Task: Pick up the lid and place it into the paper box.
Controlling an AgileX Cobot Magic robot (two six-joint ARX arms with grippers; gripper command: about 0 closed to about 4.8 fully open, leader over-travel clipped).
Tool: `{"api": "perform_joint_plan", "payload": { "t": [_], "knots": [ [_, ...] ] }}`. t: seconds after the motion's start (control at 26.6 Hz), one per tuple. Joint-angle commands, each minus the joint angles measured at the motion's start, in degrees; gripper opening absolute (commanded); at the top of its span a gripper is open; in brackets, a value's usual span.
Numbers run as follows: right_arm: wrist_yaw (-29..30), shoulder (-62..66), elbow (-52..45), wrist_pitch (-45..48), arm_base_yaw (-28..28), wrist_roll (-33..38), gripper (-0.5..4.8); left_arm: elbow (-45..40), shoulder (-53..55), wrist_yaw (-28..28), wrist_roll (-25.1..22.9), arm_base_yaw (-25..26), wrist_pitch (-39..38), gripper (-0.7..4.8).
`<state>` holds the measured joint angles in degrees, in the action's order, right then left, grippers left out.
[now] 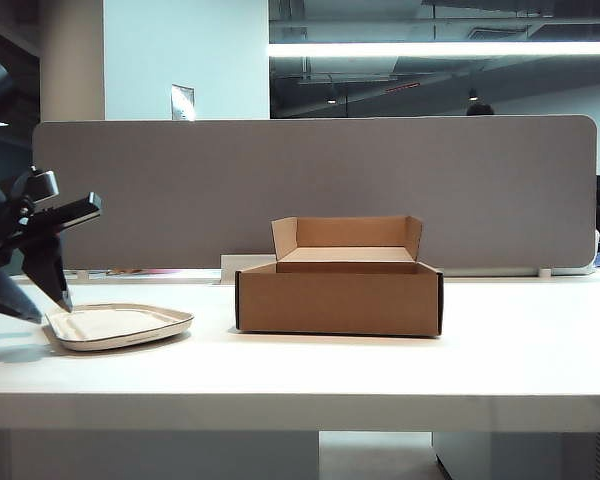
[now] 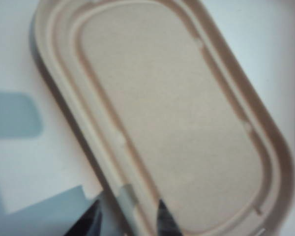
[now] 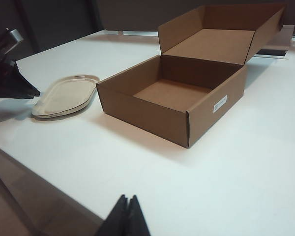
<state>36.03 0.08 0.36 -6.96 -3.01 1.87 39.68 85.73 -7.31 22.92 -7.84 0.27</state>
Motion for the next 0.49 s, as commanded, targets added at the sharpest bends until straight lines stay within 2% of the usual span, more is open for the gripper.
{"api": "perform_joint_plan", "payload": {
  "t": [0.04, 0.49],
  "knots": [
    [-0.09, -0.09, -0.33, 0.57, 0.00, 0.02, -0.01, 0.22, -0.17, 1.11, 0.24, 0.09, -0.42, 1.35],
    [-0.09, -0.09, -0.33, 0.57, 0.00, 0.02, -0.01, 0.22, 5.33, 1.05, 2.69, 0.07, 2.62, 1.34]
  ]
}}
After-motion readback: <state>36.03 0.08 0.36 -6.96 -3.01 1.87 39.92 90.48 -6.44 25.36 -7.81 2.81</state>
